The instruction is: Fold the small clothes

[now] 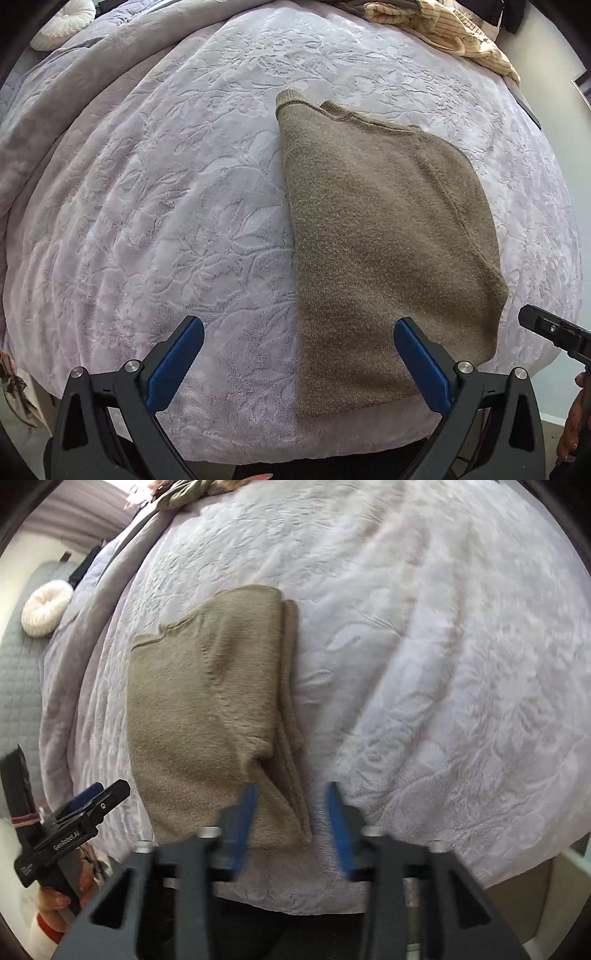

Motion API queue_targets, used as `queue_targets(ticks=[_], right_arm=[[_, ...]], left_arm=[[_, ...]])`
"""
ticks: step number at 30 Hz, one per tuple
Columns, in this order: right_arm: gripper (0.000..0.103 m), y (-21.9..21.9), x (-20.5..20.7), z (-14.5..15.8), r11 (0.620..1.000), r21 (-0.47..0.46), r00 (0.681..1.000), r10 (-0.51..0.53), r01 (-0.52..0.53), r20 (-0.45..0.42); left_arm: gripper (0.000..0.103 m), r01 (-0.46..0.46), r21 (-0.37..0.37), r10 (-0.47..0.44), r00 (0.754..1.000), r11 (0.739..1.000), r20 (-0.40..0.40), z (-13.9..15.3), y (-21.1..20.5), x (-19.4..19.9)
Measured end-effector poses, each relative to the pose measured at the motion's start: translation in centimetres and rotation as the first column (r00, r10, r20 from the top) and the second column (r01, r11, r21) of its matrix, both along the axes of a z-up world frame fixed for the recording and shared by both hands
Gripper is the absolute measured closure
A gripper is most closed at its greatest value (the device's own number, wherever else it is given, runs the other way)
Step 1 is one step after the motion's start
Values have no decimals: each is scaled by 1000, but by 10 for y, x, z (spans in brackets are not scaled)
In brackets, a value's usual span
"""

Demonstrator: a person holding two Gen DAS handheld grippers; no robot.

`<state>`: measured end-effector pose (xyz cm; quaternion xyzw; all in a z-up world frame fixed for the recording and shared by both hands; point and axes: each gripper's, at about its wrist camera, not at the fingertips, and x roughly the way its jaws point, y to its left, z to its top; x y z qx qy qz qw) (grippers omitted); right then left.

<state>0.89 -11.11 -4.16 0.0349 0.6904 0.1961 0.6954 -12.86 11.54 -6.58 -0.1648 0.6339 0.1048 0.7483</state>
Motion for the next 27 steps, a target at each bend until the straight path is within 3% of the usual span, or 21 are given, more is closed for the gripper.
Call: queue_targets(ticks=[4, 5, 6, 8, 10, 12, 27], right_arm=[[35, 31, -1, 13, 994, -53, 995, 93, -91, 34], [29, 37, -2, 14, 993, -64, 993, 106, -104, 42], [23, 42, -3, 16, 991, -73, 992, 120, -116, 50], [22, 52, -7, 22, 988, -70, 988, 140, -135, 69], [17, 59, -9, 26, 985, -85, 984, 155, -148, 84], [0, 64, -10, 30, 984, -94, 981, 162, -152, 103], [0, 74, 1, 41, 968, -214, 981, 159, -134, 107]], left_arm=[[0, -2, -22, 1, 1000, 1000, -25, 4, -1, -2], [0, -2, -18, 2, 1000, 1000, -31, 5, -2, -3], [0, -2, -3, 2, 999, 1000, -36, 6, -2, -4], [0, 10, 52, -7, 999, 999, -51, 9, -5, -5], [0, 14, 62, -11, 999, 998, -47, 13, -5, -7], [0, 3, 54, -1, 999, 999, -39, 18, -4, -9], [0, -12, 69, 16, 998, 998, -54, 35, -8, -10]])
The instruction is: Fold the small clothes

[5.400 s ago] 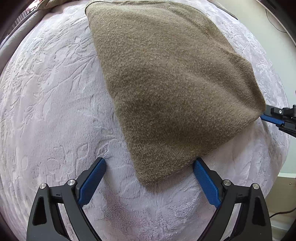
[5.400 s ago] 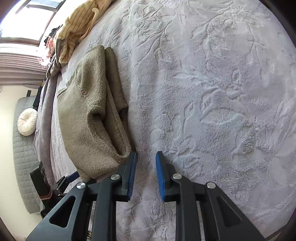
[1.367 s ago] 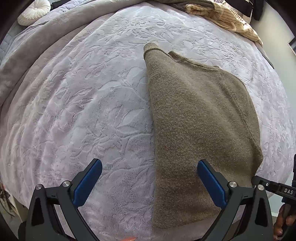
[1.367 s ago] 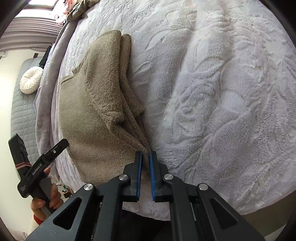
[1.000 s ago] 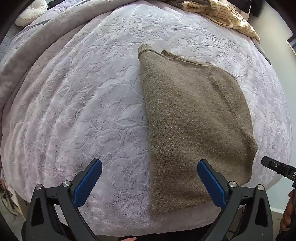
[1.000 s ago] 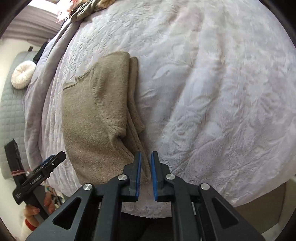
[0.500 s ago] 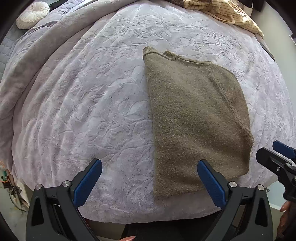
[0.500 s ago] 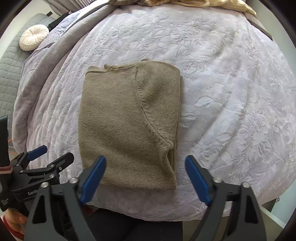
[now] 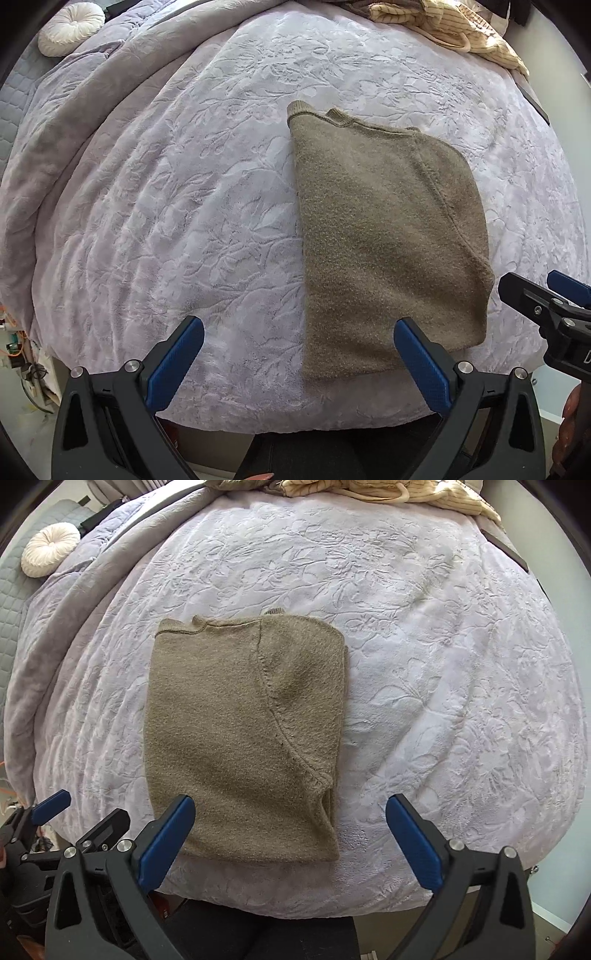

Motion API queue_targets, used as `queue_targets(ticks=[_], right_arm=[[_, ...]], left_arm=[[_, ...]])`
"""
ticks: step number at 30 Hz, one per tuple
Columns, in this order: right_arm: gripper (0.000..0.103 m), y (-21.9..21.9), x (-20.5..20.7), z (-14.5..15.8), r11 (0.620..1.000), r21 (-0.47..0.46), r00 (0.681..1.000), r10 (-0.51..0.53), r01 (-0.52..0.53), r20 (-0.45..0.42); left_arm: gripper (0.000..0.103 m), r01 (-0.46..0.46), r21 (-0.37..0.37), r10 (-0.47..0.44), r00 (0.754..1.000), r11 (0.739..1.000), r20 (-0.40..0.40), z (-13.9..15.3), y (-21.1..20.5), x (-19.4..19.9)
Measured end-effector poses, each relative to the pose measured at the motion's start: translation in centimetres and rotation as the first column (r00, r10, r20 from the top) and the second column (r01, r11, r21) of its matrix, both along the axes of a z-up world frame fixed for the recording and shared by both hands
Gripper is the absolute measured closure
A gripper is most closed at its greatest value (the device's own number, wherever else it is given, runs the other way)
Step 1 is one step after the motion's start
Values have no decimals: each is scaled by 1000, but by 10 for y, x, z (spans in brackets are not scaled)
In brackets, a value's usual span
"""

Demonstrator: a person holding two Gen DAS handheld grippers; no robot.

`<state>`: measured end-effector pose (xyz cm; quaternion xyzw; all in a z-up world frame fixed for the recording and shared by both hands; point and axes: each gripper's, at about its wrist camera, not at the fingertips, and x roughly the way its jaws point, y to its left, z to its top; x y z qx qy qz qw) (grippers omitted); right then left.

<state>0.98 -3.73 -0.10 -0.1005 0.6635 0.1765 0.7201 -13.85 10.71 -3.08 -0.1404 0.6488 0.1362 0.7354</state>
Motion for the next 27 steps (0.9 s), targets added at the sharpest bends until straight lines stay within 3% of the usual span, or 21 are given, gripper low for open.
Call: queue_targets(ticks=[27], right_arm=[[0, 2, -2, 5, 998, -57, 999, 12, -10, 37]], left_arm=[[0, -5, 17, 5, 1000, 1000, -6, 2, 2, 0]])
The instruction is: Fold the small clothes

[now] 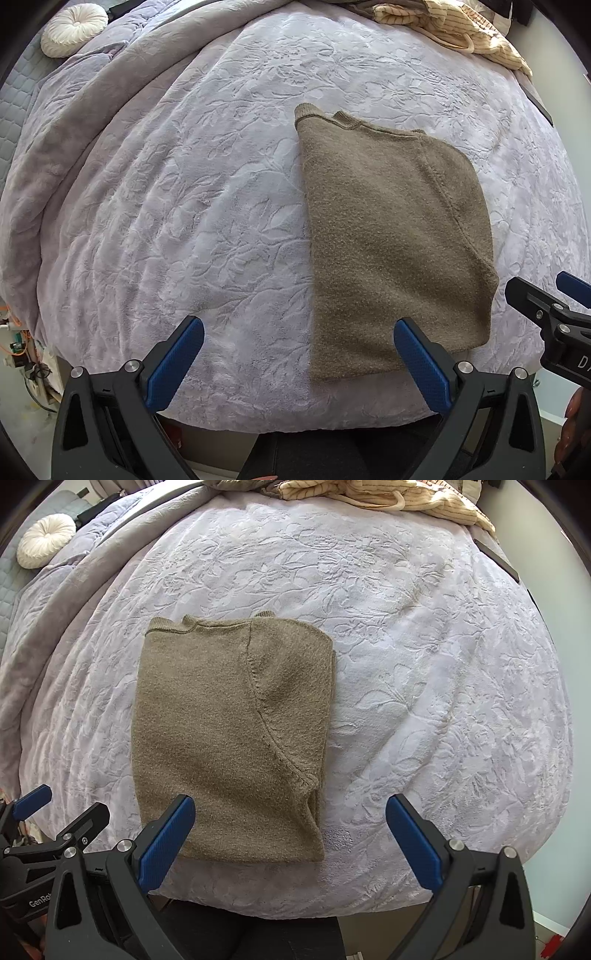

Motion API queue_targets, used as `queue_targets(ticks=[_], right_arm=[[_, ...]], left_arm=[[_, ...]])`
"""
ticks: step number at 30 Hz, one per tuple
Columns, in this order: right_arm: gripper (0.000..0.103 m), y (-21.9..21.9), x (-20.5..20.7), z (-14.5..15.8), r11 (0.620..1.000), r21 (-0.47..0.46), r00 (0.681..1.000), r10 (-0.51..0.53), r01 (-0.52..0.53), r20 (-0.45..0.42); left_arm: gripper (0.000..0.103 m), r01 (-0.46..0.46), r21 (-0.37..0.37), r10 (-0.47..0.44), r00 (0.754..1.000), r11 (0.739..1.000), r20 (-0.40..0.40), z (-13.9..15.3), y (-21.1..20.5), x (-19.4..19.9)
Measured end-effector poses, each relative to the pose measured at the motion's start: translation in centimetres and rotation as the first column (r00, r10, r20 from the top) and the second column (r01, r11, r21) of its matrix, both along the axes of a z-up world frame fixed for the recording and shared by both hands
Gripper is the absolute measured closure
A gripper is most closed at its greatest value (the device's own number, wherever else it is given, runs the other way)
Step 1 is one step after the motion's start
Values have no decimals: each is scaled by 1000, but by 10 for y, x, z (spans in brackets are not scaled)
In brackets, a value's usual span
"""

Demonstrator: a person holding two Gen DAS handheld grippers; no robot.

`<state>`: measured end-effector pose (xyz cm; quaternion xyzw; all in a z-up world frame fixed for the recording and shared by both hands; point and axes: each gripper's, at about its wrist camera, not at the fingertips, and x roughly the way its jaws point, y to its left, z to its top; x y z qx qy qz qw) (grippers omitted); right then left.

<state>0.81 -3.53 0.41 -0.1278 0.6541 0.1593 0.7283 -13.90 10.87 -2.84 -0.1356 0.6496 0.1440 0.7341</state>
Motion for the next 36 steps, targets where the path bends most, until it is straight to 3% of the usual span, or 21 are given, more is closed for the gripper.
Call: queue_targets(ticks=[36], right_arm=[[0, 1, -3, -1, 1000, -5, 1000, -1, 2, 2]], left_arm=[[0, 6, 42, -6, 1000, 999, -3, 3, -2, -1]])
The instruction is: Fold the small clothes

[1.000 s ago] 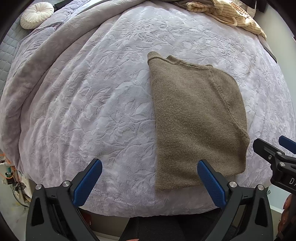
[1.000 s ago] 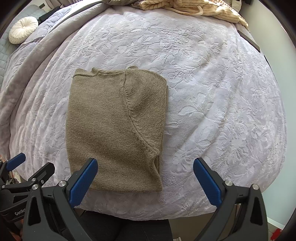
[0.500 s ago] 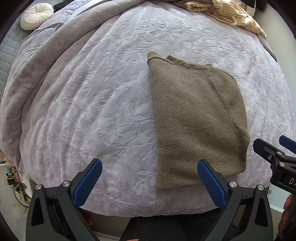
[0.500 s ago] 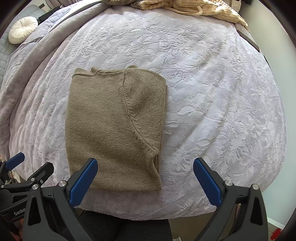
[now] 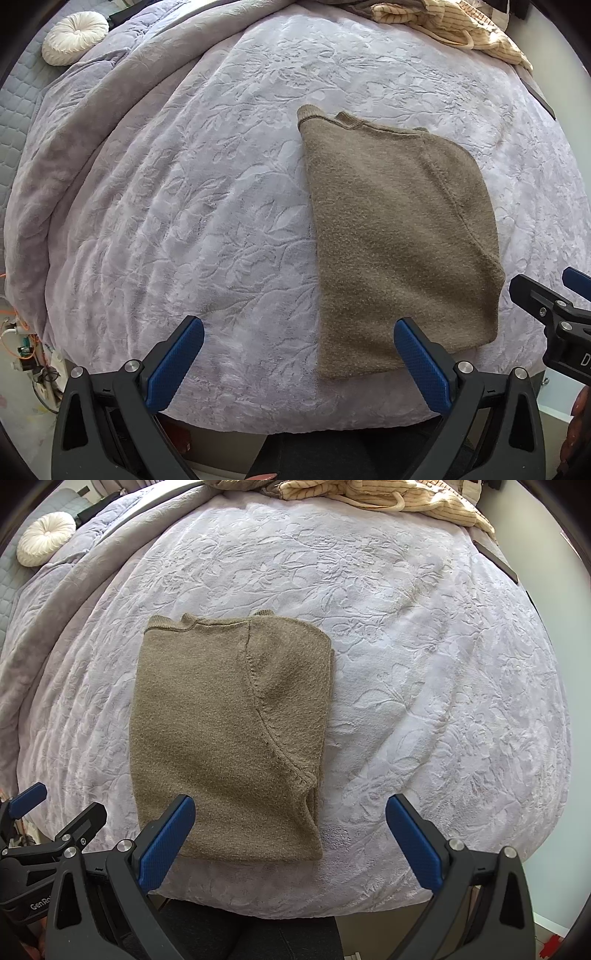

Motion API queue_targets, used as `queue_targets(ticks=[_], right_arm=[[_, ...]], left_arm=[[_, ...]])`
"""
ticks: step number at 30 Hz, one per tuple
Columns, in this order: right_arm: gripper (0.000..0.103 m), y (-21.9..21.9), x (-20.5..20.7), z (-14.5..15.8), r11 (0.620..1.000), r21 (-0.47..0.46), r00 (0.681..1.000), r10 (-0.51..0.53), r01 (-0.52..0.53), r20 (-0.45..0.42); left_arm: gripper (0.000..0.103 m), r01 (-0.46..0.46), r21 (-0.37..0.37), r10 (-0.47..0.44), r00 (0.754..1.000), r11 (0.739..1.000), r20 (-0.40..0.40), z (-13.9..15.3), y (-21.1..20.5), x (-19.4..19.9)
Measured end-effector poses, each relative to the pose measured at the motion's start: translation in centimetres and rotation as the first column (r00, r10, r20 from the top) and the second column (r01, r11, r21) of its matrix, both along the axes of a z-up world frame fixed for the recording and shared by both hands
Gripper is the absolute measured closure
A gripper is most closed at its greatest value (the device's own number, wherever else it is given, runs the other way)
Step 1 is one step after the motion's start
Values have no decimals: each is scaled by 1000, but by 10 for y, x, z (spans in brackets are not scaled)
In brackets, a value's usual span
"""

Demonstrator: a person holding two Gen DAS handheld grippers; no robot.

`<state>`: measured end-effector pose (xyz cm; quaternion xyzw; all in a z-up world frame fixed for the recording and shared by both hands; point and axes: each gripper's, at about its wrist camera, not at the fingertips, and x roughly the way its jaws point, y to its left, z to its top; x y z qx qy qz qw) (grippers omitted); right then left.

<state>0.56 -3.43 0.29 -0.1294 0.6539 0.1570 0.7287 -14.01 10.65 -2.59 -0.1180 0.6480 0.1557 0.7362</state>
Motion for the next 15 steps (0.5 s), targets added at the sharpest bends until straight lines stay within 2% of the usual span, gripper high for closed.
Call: queue_targets(ticks=[15], right_arm=[[0, 3, -2, -1, 1000, -5, 1000, 8, -8, 0]], left_arm=[[0, 5, 12, -5, 1000, 1000, 17, 1, 2, 1]])
